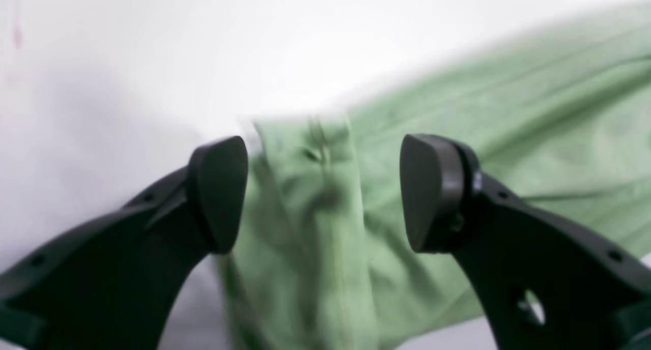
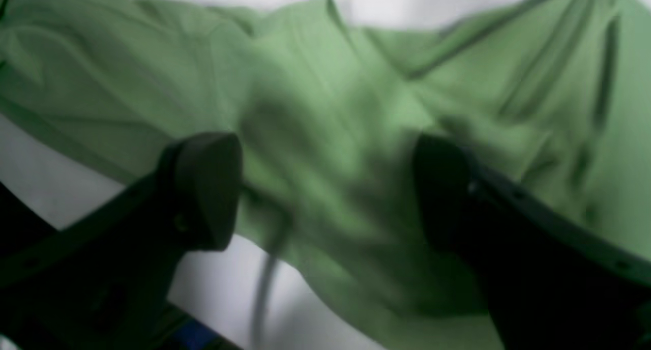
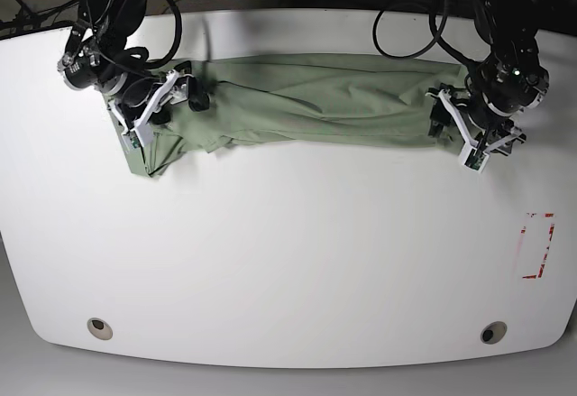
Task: Fold the T-shirt properly
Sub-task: 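Lower the folded edge and press it flat with both grippers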
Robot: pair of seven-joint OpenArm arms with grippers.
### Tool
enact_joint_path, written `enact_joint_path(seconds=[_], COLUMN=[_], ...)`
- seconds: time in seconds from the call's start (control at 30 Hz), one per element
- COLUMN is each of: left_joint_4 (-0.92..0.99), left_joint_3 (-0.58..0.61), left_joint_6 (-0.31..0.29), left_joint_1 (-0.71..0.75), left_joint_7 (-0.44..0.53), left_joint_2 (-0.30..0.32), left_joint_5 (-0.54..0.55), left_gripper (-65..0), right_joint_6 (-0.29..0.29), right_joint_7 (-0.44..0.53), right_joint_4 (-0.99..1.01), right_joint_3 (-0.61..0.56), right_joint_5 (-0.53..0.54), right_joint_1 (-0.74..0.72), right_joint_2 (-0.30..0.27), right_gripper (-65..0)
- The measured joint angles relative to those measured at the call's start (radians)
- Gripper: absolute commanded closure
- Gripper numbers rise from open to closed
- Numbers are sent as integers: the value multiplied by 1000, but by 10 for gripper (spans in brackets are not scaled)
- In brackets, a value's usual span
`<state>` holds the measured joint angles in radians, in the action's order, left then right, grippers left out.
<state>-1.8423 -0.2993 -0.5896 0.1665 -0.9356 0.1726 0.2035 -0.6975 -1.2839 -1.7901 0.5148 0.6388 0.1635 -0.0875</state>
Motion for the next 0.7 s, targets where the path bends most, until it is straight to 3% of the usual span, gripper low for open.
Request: enact_joint_path(seconds=[0.27,0.5,0.7], left_joint_4=[155,165,207], left_joint_3=[27,20,-27], left_joint_6=[-2,-4,-10], left_joint_1=[3,3,-9], left_joint_7=[4,9,19], left_joint_2=[-17,84,153], left_joint_5=[-23,-9,4], left_gripper=[-428,-428,-428], right_joint_6=[-12,-35,-44], right_joint_7=[246,380,414], right_joint_4=[240,317,351], right_joint_3=[-84,-83,-84], right_joint_5=[14,-88,-68], right_joint_1=[-19,-46,-47], right_joint_2=[-47,-73,-105], right_gripper=[-509,-509,-509])
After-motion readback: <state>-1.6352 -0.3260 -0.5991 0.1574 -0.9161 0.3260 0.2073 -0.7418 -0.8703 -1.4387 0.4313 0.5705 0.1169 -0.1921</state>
